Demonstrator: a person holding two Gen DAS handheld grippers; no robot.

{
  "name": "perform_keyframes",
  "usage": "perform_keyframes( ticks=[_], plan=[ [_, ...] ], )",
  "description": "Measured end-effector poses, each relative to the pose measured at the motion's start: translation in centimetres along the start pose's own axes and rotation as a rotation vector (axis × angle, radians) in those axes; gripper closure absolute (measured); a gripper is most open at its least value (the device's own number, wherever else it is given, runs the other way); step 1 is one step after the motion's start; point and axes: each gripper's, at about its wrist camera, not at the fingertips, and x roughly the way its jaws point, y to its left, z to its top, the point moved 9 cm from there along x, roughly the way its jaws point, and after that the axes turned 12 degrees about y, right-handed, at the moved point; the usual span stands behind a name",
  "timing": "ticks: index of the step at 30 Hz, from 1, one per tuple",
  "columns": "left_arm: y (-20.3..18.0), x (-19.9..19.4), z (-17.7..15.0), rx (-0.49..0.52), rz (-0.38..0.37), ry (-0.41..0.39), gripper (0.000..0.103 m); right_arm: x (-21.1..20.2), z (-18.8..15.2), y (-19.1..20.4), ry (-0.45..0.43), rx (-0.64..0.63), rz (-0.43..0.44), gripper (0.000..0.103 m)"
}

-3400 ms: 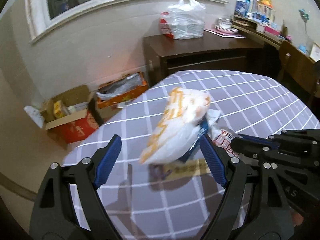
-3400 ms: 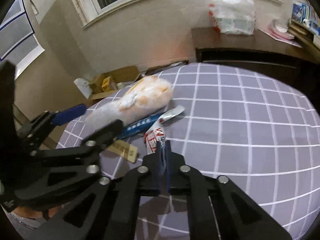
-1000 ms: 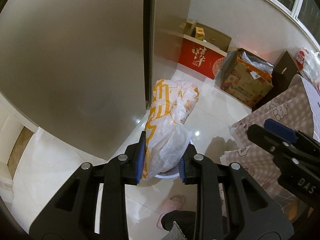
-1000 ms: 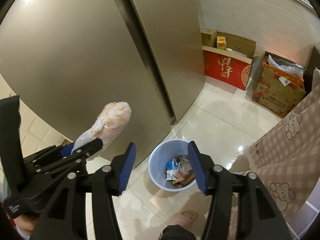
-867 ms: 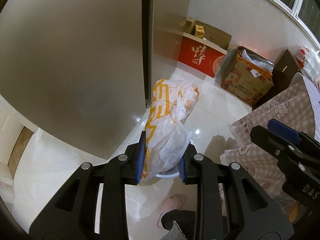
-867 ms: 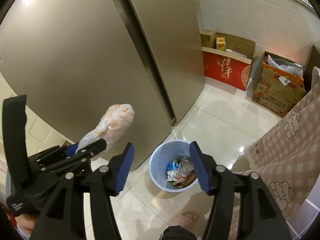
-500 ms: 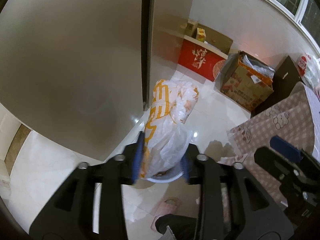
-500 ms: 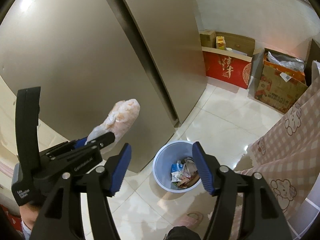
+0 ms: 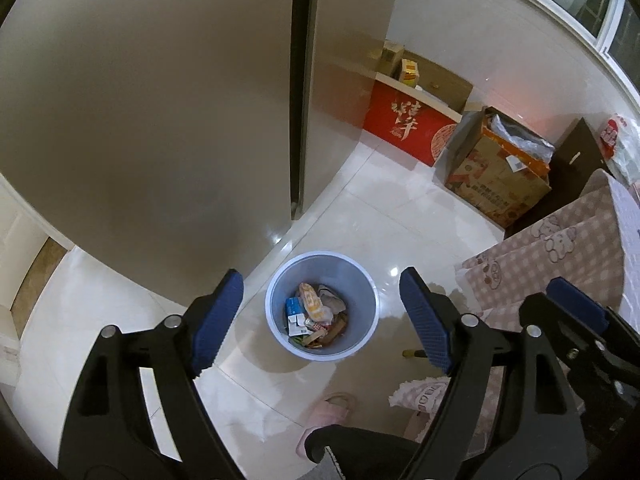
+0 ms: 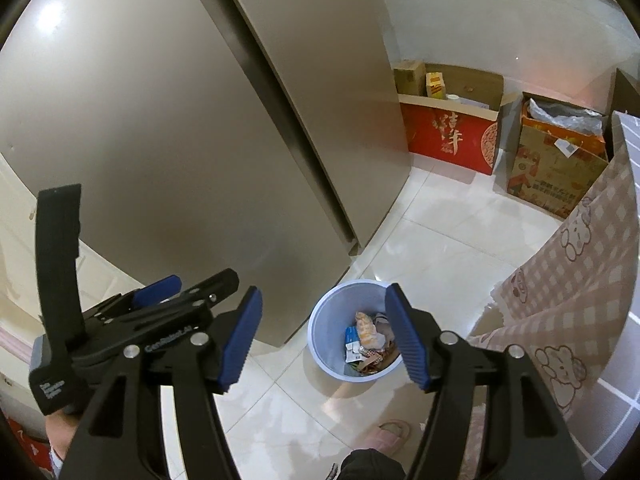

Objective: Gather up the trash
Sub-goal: 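Carry both items over the blue bin, open the right tool then the left tool, then move both open tools back from the bin to the table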

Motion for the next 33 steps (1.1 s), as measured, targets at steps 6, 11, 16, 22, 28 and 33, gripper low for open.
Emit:
perform_keyframes(
  ticks=[6,11,16,22,28,33],
  plan=[
    [-0.9,-2.4,-0.5,0.010,-0.010,-0.030,0.024,-2.2,-0.4,-0.1,-0.031,0.001,0.002,0.040],
    [-2.8,-5.0,-1.0,0.032,-0.022,-0.067,0.024,-5.3,-0.6,-0.7,-0.079,0.001,0.000,0.039],
    [-5.7,-7.6,-1.2,0.065,-0.040,-0.110,0.024,-9.2,-1.0,-2.6,-0.131,0.013,-0.009,0.037],
    [-12.9,-9.8,-1.4,0.154,-0.097,-0.135,0.023,-14.8,-1.7,-7.6,-0.191,0.036,-0.073,0.035],
    [-22.4,-10.4,-1.7,0.305,-0.123,-0.149,0.023,-20.3,-2.8,-16.2,-0.228,0.113,-0.165,0.035],
    [-30.3,-9.7,-1.6,0.400,-0.139,-0.140,0.022,-23.7,-4.0,-25.3,-0.245,0.239,-0.254,0.035]
  ],
)
